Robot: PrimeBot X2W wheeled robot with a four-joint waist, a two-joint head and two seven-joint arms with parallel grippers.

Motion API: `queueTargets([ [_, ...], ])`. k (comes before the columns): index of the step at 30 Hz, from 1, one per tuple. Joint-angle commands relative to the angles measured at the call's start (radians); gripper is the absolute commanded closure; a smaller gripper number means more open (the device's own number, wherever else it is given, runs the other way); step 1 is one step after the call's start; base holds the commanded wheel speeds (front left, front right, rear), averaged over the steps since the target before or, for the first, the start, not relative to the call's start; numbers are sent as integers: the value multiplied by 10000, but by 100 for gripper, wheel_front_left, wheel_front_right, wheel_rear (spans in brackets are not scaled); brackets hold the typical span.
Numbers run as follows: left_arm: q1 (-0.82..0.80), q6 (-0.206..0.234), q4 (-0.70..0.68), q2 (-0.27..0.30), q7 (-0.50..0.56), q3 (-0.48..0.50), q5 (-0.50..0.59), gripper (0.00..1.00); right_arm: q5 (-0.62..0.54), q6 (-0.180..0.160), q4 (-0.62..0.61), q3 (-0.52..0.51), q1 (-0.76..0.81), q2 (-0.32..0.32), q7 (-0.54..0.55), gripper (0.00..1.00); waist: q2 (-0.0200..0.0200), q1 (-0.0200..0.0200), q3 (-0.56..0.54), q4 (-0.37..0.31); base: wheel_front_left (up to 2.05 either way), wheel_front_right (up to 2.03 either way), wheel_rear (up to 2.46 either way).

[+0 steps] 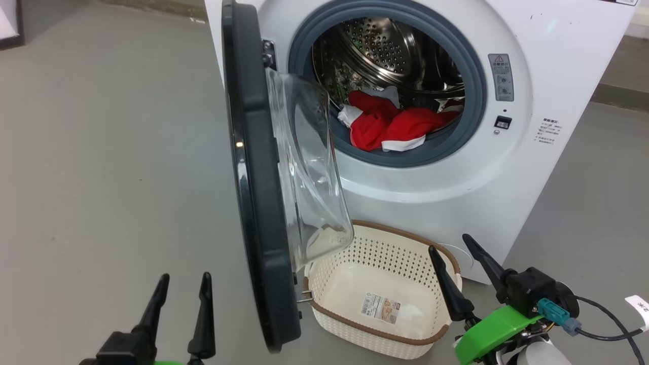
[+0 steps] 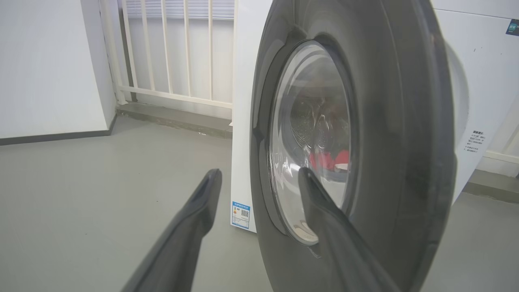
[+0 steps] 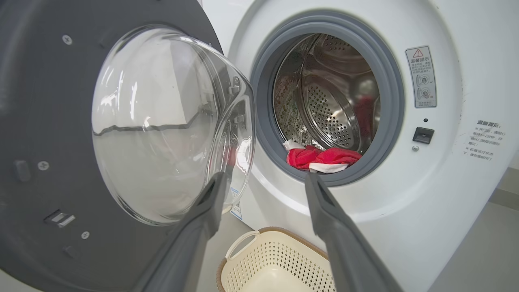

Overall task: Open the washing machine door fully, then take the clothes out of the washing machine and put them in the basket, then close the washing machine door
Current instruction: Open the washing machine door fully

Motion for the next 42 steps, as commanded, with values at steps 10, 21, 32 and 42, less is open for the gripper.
queueTargets([
  [10,-176,126,-132,160,-72,210,-39,0,109,63,-219,338,-135,23,-66,0,0,0,-8,-4,0,0,0],
  [21,-628,221,-672,232,-274,346,24,100,233,63,-147,366,-210,24,-66,0,0,0,75,11,0,0,0],
  [32,-1508,-4,-3235,80,-480,516,511,100,210,63,-52,455,-320,24,-66,0,0,0,184,-120,0,0,0],
  [42,-1743,-911,-3636,-210,-351,-852,605,100,268,63,41,566,-408,24,-66,0,0,0,305,-242,0,0,0],
])
